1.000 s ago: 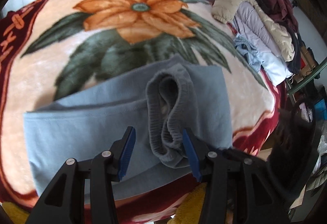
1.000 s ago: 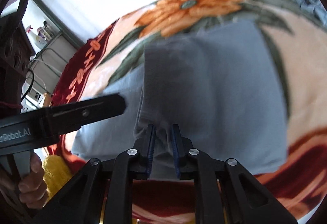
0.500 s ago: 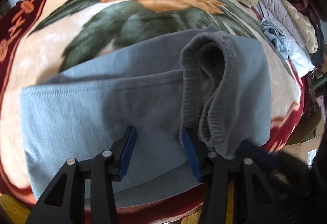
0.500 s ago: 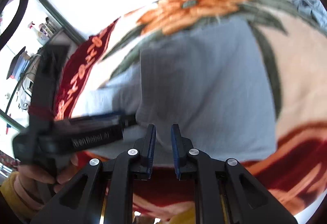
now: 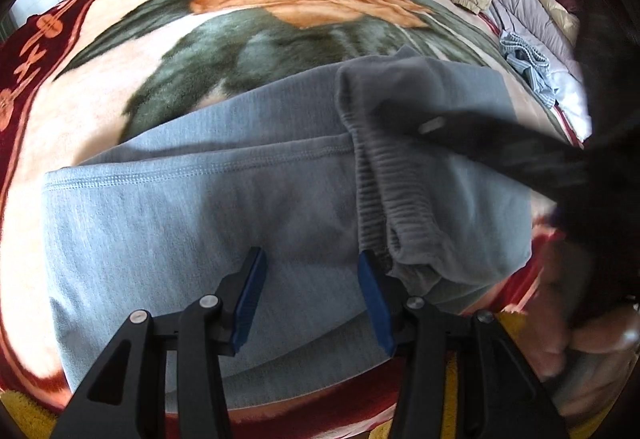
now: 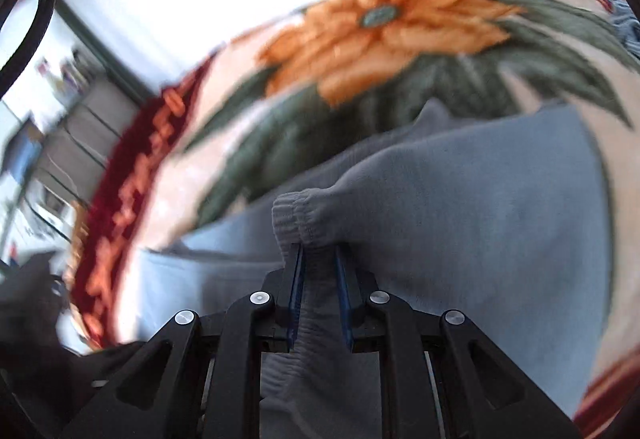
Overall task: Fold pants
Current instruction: 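Pinch the folded pants edge with the right tool and tuck the cuff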
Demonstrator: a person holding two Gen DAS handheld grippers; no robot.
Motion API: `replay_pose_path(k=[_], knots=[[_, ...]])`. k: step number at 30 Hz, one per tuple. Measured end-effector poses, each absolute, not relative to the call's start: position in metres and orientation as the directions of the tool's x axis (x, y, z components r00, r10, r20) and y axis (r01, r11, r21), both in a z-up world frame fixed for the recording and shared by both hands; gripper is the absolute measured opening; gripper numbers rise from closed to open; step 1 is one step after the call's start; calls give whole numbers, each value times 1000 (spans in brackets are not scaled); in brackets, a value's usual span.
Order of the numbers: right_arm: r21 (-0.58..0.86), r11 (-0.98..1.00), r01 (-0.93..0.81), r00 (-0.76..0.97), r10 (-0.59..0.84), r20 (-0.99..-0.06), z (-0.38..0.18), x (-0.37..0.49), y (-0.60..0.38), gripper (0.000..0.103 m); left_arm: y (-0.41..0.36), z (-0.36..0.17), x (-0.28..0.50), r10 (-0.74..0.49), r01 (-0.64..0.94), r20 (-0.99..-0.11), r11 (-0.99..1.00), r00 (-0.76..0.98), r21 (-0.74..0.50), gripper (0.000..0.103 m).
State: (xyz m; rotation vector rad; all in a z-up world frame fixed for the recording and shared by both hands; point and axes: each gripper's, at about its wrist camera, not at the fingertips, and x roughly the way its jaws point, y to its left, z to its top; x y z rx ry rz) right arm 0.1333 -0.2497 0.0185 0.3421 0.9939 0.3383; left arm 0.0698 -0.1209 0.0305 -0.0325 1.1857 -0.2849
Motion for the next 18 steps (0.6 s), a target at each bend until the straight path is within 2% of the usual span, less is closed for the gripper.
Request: replay_pose_path(k=[6,9,14,18], knots=[[455,881,-132,524,452,-722,35,119,-256,17,-115,35,66,-258,201,-905,959,339,-198,50],[417,891,-178,558,440,-703,55,92,-259,17,-111,43,63,-282,184,-894,956,349,-230,50],[341,929,-141,519,363,-774,53,62,-271,18,-113,73,56,-324,201,-851,944,413,-262,50],[285,958,-33,547,256,-797,45,50,-305,34,-127,81,57,-360,229,-835,930,416,-287,51]])
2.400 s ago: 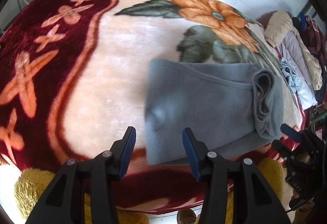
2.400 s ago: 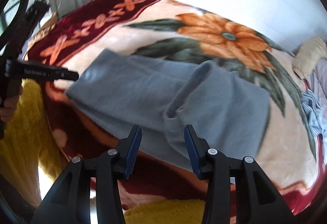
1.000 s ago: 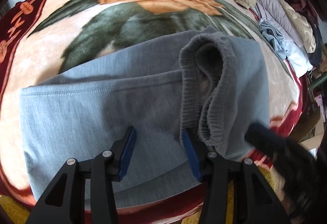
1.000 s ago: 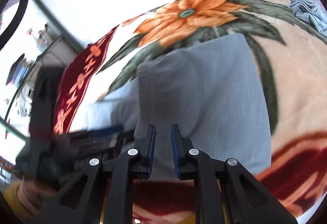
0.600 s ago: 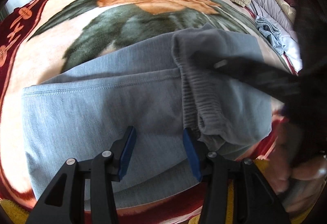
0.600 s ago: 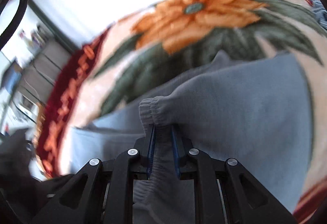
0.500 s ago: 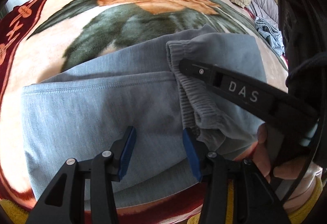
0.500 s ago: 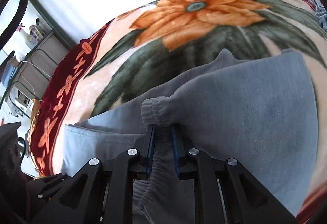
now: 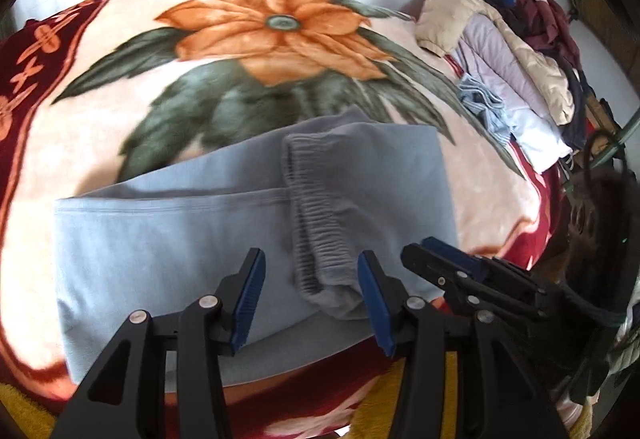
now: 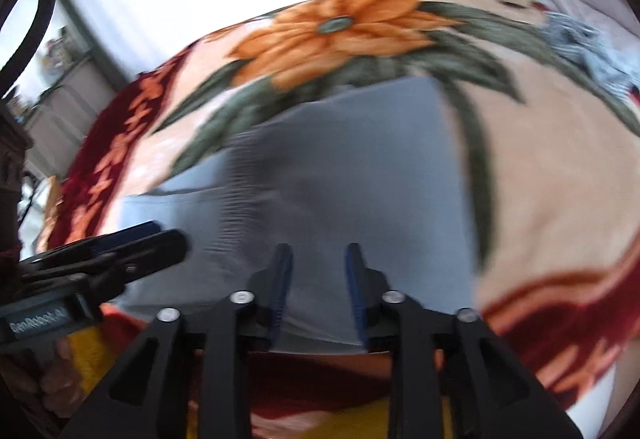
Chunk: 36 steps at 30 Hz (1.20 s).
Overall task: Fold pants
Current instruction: 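Pinch the folded pants edge with the right tool and tuck the cuff, then grip the folded pants end with the right tool and lift it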
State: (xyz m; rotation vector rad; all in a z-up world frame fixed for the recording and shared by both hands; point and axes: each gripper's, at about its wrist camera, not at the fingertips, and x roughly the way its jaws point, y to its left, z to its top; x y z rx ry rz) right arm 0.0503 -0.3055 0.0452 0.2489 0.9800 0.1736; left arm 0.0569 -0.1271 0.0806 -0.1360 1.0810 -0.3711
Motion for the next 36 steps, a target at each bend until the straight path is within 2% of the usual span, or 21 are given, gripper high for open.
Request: replay_pose_path(k=[2,4,6,7,10,13,21,23,25,27,32,36], knots=[[270,962,36,550,207,-809,42,50,-324,36,-136,72,60,-337,228,-853,937,399,-263,51],[298,951,81,556,205,-805,37,51,-342,47,-143,56,63,-287,215,-881,952,375,-218,51],[343,935,94,552,237,-799,30,53,-354,53,-145,39,65,-241,200,-911,963,334,-182,53],[358,928,101,543,250,-802,24,55,-359,53,-145,32,66,-225,198,-925,965,306,-169,56],[424,893,149,504,300,-810,1,62,-372,53,-146,21,66,-207,202,-938,967,278,-153,57],[530,826,194,508,378,-774,-18,63,-385,54,-152,22,66,-179,216,-944,969,277,-121,58],[606,774,185,510,452,-732,-27,62,-395,55,-157,19,66,-153,217,-947,972,282,-93,60],[581,793,184,500,433,-750,-24,62,-392,46,-157,20,66,-152,211,-947,973,284,-93,60],[590,788,173,488,452,-747,-22,64,-390,31,-158,20,65,-150,213,-946,973,287,-89,60],[628,760,166,482,493,-725,-21,63,-391,20,-158,22,63,-142,217,-947,973,289,-80,60],[621,775,113,531,481,-697,3,57,-383,16,-153,27,54,-117,209,-953,976,279,-58,59],[595,803,29,560,480,-675,37,53,-368,16,-138,33,45,-135,183,-957,979,258,-89,59]])
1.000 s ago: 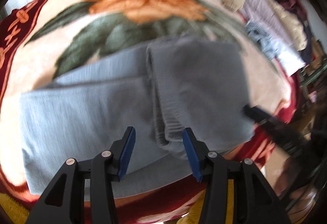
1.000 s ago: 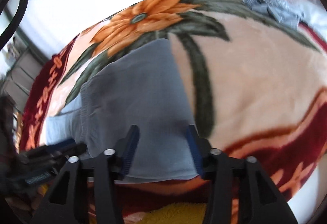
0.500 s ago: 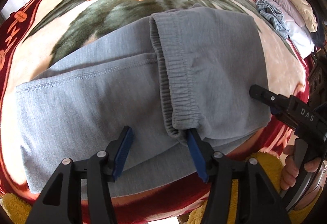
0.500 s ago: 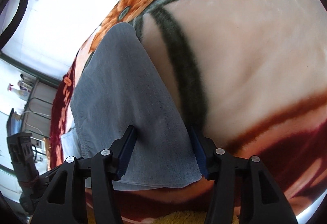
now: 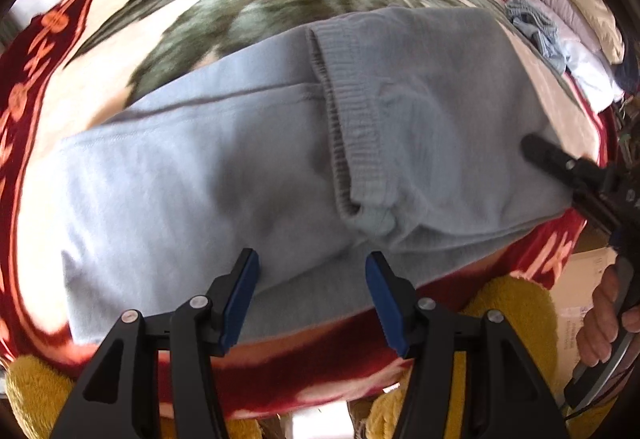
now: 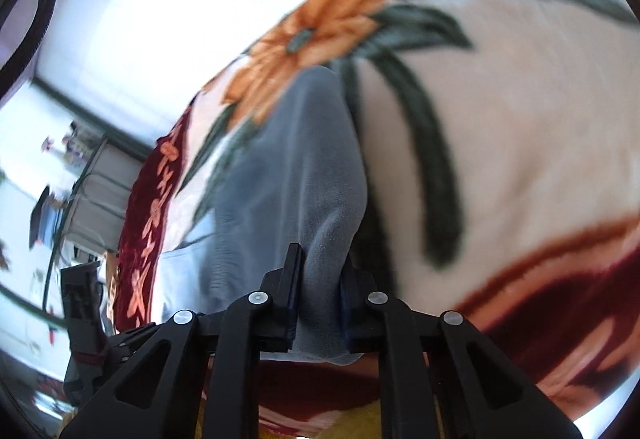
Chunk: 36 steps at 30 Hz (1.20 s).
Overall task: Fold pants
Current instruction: 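Grip the folded pants end with the right tool and lift it, then fold the lifted end over the stack with the right tool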
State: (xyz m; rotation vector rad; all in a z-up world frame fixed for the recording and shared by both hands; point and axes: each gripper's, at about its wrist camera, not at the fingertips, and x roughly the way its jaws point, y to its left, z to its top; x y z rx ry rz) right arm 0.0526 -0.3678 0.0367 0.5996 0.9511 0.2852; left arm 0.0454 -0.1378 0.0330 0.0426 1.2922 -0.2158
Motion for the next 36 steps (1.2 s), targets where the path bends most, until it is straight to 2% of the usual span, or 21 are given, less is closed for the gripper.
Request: replay_pose_path(k=[11,19,22,27,36], knots=[[427,878,-216,585,466,-663,112,48,-299,16,-43,71,29,-83,13,-936,996,342,-84,59],[283,906,-313,590,419,-690,145,41,-237,15,19,90,14,-67,-60,-921,993,384,-98,59],[203,908,-366,576,392,-717,150,41,-208,15,32,90,16,-70,-67,-916,992,395,-105,59],[154,884,-442,536,398,-745,151,42,-159,15,48,89,24,-45,-64,-908,995,417,-78,59],[150,816,-559,399,423,-814,114,51,-69,15,90,84,23,-39,-129,-902,986,431,-104,59]])
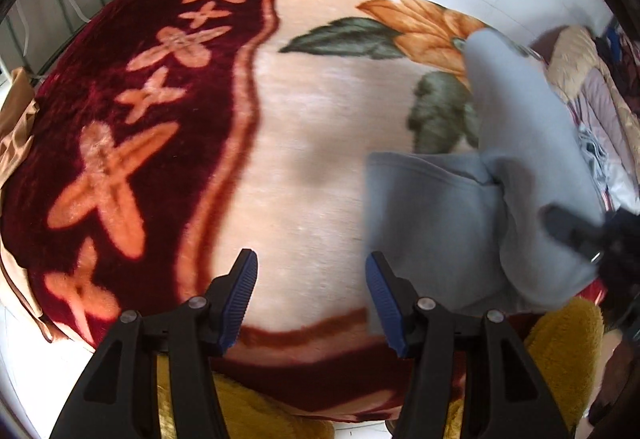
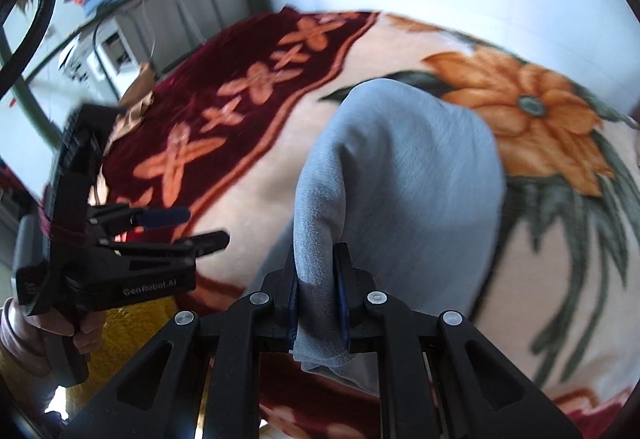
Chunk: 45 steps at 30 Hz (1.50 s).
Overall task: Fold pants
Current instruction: 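Fold the lifted end over the stack with the right tool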
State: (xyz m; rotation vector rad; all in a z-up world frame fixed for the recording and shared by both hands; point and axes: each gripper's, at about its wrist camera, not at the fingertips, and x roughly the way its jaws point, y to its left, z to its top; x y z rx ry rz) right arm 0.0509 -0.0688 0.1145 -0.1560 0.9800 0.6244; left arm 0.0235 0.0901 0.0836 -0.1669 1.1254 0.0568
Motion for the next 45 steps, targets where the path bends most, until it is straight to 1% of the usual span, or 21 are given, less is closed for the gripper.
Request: replay_pose_path(k=[8,9,10,12,13,15,18,20,22,26,29,31,35,38,41,45], knots=[[174,767,-618,281,422,-862,74,53,-19,16,117,75,19,-31,-182,-896,975,443,-124,59],[172,766,-619,278,419,-864,71,52,-16,17,118,74,19,-30,-185,-897,975,440,-124,59],[180,770,-612,277,421,-864,67,52,-14,21,119,73,19,-31,-188,-898,974,438,-125,59],[226,781,-582,278,452,-848,65,52,-15,24,120,71,18,-33,-190,-901,974,433,-127,59],[250,784,-568,281,470,-836,66,52,-18,28,120,71,18,-32,-191,-901,974,432,-126,59],[299,778,-552,282,513,-811,73,48,-22,32,120,72,16,-31,-192,-900,973,435,-127,59],[313,773,-552,313,540,-782,89,40,-33,34,118,79,12,-33,-188,-894,974,446,-130,59],[291,785,-546,352,530,-771,98,34,-45,34,114,86,10,-36,-178,-886,975,462,-133,59],[249,817,-521,400,491,-774,99,30,-60,34,108,95,8,-46,-161,-875,977,482,-140,59],[184,880,-438,449,392,-803,86,27,-86,34,91,101,11,-86,-132,-861,976,502,-174,59],[183,906,-382,466,360,-808,75,27,-100,34,70,94,24,-151,-76,-865,974,478,-212,59],[195,912,-361,466,357,-810,68,27,-106,34,57,86,33,-169,-45,-879,976,445,-211,59],[181,911,-370,462,349,-815,57,27,-111,34,47,71,31,-106,-40,-906,990,410,-134,59],[199,909,-366,443,358,-822,49,29,-115,34,58,60,20,-91,-64,-919,990,383,-125,59],[236,906,-351,435,381,-816,46,28,-120,34,75,51,9,-70,-131,-933,984,354,-124,60],[229,908,-352,419,371,-828,37,22,-119,34,81,39,7,-62,-167,-943,978,326,-122,61]])
